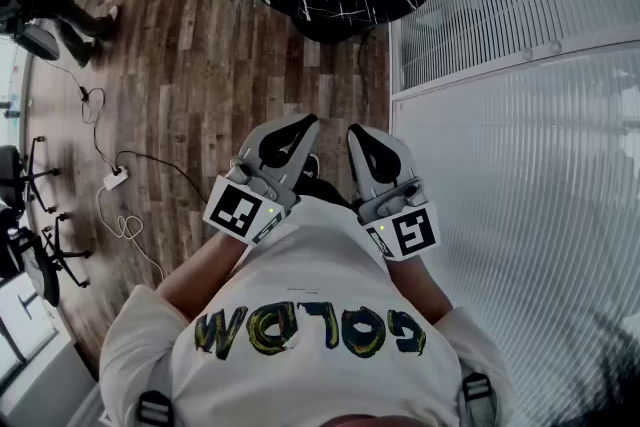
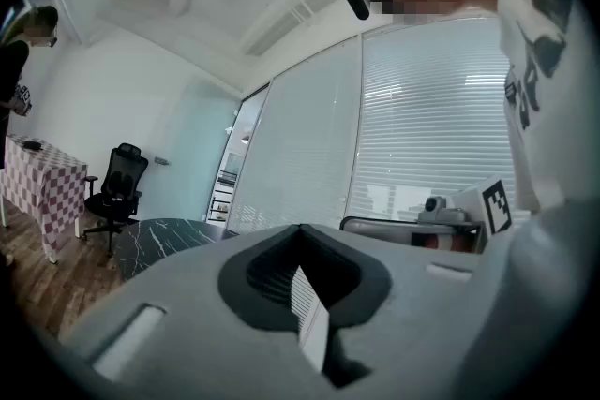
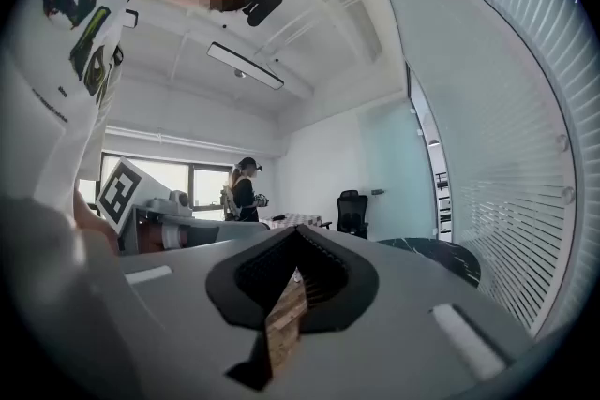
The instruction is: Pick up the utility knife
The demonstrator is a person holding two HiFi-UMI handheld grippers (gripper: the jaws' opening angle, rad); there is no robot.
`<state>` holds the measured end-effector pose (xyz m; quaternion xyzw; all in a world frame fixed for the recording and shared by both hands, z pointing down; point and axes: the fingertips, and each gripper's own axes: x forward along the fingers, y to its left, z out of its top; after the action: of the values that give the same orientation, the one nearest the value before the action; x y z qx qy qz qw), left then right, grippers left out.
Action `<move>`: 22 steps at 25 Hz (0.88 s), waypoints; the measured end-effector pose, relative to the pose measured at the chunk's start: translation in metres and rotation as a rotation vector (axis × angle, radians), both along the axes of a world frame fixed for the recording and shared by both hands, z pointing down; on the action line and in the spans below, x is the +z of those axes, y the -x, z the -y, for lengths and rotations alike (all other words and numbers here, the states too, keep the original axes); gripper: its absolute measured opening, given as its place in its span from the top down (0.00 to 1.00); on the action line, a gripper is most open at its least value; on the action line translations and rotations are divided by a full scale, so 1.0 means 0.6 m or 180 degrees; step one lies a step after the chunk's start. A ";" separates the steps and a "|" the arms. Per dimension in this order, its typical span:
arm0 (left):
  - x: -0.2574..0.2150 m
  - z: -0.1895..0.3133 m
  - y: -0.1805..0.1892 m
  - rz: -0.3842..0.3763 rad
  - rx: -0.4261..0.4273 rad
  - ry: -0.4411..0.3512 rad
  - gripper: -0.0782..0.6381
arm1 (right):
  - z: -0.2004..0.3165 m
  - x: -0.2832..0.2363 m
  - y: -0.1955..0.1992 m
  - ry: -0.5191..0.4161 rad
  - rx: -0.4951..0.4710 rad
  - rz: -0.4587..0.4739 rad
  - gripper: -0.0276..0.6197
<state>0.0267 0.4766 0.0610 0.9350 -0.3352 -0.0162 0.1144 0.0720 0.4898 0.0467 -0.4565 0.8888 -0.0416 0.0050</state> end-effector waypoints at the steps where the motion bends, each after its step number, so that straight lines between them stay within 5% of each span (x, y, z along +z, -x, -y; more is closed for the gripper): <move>1: 0.002 -0.002 -0.003 0.0002 0.0000 0.0005 0.89 | -0.001 0.001 -0.003 -0.0001 0.0001 -0.0006 0.96; 13: 0.017 0.011 -0.010 0.0021 0.0019 0.0076 0.89 | 0.016 0.008 -0.001 0.0019 -0.0043 -0.0071 0.95; 22: 0.034 0.105 -0.002 -0.0022 0.0065 0.0127 0.89 | 0.106 0.017 0.009 0.0026 0.0008 -0.0099 0.95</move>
<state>0.0281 0.4136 0.0812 0.9359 -0.3254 -0.0116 0.1343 0.0664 0.4262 0.0567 -0.4582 0.8879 -0.0381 -0.0106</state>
